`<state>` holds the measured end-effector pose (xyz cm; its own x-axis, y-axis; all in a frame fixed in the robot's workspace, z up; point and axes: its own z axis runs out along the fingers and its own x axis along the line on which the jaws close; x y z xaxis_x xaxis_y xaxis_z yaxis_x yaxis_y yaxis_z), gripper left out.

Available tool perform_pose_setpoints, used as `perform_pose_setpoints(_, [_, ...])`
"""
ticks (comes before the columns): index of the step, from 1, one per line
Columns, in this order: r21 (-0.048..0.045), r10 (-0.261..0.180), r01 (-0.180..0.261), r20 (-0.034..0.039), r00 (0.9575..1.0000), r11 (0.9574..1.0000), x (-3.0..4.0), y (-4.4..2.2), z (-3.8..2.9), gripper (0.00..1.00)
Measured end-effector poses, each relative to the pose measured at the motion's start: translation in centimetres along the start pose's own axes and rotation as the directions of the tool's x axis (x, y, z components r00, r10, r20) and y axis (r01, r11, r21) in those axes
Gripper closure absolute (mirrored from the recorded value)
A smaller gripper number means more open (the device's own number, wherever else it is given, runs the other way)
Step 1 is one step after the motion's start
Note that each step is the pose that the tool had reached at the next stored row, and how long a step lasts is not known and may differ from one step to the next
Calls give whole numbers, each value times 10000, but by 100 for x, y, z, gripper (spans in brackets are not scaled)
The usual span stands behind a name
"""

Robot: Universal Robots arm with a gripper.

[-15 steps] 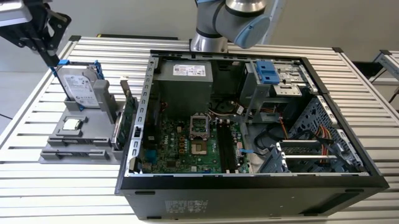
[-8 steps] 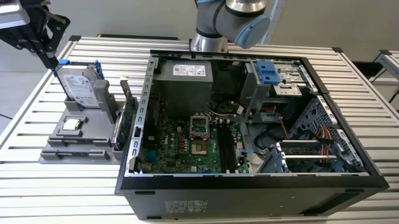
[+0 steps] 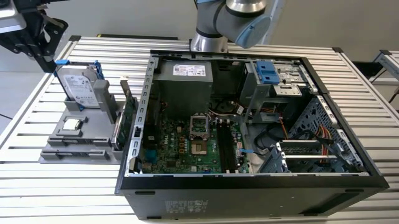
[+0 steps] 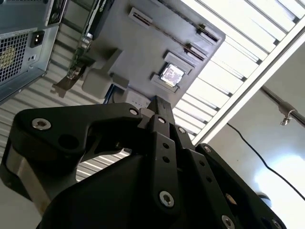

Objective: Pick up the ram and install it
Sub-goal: 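Reach for the ram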

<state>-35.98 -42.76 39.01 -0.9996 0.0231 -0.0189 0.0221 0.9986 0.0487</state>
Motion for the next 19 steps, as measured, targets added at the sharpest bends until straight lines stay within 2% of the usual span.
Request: perform_pose_setpoints(19, [0,0,0,0,10000,10000,-1,-199,8,100])
